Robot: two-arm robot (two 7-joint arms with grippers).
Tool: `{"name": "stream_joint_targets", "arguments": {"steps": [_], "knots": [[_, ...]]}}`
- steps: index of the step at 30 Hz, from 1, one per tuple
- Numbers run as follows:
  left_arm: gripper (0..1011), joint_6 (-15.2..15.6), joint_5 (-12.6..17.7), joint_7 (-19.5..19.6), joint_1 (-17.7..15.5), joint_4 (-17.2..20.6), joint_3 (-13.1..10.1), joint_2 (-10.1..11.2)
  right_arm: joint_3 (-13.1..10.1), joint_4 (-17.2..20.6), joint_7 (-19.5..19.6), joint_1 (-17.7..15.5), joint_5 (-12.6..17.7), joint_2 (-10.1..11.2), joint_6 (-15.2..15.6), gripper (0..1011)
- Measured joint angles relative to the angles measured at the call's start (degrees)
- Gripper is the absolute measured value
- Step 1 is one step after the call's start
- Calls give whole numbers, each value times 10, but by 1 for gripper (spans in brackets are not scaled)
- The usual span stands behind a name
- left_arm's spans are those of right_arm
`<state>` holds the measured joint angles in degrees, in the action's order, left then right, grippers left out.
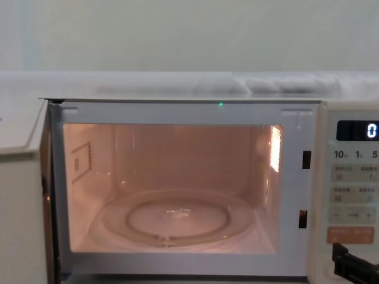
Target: Press the button to open the microwave door with one hand; close the microwave door with the other hand.
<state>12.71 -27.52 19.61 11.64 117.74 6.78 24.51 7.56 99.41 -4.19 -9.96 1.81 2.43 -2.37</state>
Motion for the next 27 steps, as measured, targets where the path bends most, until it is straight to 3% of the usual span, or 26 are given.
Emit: {"name": "stream_joint_targets", "arguments": {"steps": [4,8,14,20,27], "knots": [[0,21,-32,20,-19,-1,4,20,0,0,0,0,0,0,0,1002],[0,38,-45,27,-30,0,-2,36,0,0,0,0,0,0,0,1002],[0,51,-58,49,-20,12,-6,66,0,0,0,0,0,0,0,1002],[0,44,-63,62,6,25,-2,87,0,0,0,0,0,0,0,1002],[0,15,-72,62,17,28,-9,83,0,0,0,0,0,0,0,1002]]}}
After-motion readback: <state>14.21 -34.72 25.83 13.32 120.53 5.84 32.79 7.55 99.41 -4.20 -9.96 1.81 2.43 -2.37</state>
